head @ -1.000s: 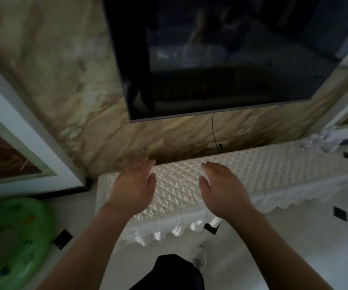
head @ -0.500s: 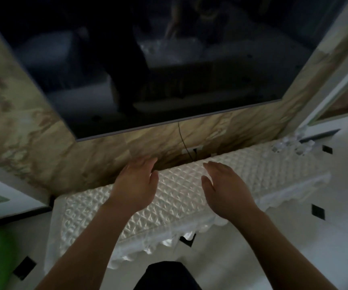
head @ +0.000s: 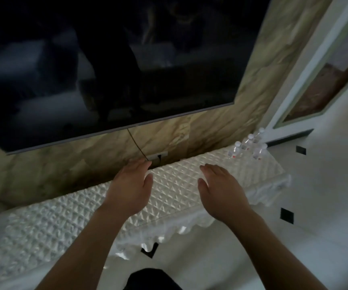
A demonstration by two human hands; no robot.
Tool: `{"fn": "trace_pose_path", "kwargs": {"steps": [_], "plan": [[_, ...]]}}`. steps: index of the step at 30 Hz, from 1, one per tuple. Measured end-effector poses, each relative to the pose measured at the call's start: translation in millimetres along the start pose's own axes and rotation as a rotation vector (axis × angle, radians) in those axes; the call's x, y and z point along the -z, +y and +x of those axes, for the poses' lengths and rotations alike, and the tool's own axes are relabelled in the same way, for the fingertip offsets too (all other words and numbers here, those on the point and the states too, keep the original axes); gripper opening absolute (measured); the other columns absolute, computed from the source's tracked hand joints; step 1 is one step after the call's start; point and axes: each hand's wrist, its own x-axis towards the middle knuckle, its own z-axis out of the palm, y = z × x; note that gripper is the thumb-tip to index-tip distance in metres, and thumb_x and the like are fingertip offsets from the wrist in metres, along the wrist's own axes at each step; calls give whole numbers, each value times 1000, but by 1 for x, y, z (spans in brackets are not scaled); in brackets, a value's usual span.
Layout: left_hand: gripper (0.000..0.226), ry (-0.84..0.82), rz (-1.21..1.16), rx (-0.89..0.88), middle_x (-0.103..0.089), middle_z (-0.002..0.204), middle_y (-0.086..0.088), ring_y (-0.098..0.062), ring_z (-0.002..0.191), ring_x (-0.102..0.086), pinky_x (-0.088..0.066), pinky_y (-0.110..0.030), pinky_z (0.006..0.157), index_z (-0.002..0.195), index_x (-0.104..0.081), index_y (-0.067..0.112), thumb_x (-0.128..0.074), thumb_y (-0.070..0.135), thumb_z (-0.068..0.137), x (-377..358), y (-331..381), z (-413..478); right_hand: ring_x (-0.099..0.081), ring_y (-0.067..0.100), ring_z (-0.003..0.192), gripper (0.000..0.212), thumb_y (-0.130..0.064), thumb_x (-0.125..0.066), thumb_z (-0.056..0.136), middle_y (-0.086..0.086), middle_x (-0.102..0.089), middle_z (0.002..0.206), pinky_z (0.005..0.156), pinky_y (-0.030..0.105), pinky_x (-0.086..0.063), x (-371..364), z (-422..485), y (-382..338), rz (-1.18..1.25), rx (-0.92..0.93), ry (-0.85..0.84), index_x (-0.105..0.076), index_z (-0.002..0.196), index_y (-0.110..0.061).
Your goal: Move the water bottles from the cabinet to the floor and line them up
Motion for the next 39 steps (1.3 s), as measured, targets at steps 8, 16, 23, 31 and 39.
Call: {"fn": "trace_pose_path", "kwargs": {"steps": [8,16,23,31,39], "plan": [[48,13,-17,31,-41,152,-4,-18,141,-33,-23,-33,115,145,-44,19,-38,36,100,-39,105,18,-41,20,133,47,-32,-37,99,5,-48,143,110,34,-31,47,-1,109,8,33,-10,-43,141,-12],[46,23,-33,75,-39,153,-4,-18,142,-31,-23,-33,116,145,-42,19,-40,32,101,-76,155,61,-42,20,132,46,-31,-40,99,5,-50,142,110,35,-33,61,37,181,16,68,-15,-45,140,-11],[49,27,-80,141,-40,152,-6,-20,142,-32,-26,-39,117,145,-43,17,-36,36,100,-122,185,135,-46,18,128,43,-31,-41,99,3,-54,137,106,32,-34,66,101,248,-13,122,-63,-48,137,-13],[52,33,-64,193,-40,152,-2,-18,142,-31,-27,-40,117,145,-41,20,-32,41,98,-143,225,222,-57,17,104,31,-29,-43,96,1,-64,112,89,34,-46,86,195,305,-28,234,-93,-58,118,-14],[47,52,-41,235,-41,151,-2,-18,141,-32,-25,-36,117,145,-41,18,-38,34,100,-143,261,274,-52,20,115,39,-30,-43,97,3,-59,127,94,35,-42,106,261,350,-3,254,-124,-52,132,-14]]}}
